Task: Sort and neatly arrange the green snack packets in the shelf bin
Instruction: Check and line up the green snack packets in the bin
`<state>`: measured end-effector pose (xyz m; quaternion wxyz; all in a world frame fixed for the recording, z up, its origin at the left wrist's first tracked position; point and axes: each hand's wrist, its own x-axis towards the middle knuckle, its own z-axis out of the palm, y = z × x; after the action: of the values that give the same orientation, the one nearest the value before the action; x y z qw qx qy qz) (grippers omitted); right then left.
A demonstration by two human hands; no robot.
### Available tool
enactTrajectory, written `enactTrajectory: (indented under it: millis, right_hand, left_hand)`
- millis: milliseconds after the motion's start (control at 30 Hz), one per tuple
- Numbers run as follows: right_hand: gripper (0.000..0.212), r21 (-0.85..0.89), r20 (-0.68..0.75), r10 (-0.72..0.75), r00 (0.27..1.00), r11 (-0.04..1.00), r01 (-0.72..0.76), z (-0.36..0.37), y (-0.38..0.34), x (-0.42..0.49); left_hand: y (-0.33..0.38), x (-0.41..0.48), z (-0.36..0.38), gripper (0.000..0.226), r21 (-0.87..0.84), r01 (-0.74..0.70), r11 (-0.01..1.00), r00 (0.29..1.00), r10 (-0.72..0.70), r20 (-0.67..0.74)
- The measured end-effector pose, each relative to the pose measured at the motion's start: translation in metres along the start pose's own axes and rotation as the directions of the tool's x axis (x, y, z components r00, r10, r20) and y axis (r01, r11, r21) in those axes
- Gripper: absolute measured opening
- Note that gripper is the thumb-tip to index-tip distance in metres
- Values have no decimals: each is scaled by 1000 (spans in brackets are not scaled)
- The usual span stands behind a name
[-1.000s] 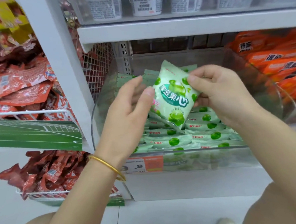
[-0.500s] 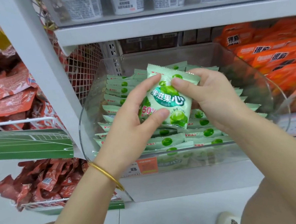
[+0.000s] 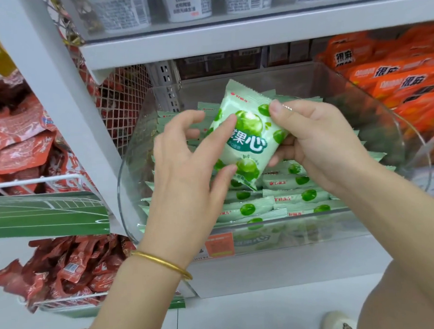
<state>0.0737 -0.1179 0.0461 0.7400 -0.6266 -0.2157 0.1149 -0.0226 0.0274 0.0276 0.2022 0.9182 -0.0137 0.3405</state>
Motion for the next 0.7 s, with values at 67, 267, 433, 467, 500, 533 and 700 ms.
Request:
enactTrajectory:
  millis: [67,267,433,467,500,533,700]
  right_hand:
    - [28,39,15,26,1000,999,-27,2,-1,-2]
    - [40,164,134,69,989,982,-90,9,-6,-7]
    - [54,17,125,89,988,996,-92,7,-5,-6]
    - [52,-30,90,72,993,997,-69,7,-4,-5]
    - [45,-53,67,41,997,998,-37,7,-2,-4]
    - [35,-46,67,1,998,999,2,6,-1,-3]
    - [17,77,155,-67,986,995,55,8,1,-6]
  left_hand:
    - [3,1,0,48,62,30,998,999,-27,-44]
    - [11,0,-5,70,79,94,992,994,-98,49]
    - [10,2,-8,55,-73,138,988,990,-135,47]
    - [12,3,-9,50,-139,160,977,987,-155,48]
    - [13,3,-10,47,-230,175,957,984,-166,57]
    - [15,4,-11,45,-349,192,917,981,-176,78]
    - [16,5,-12,62,-749,327,576,941,-267,206]
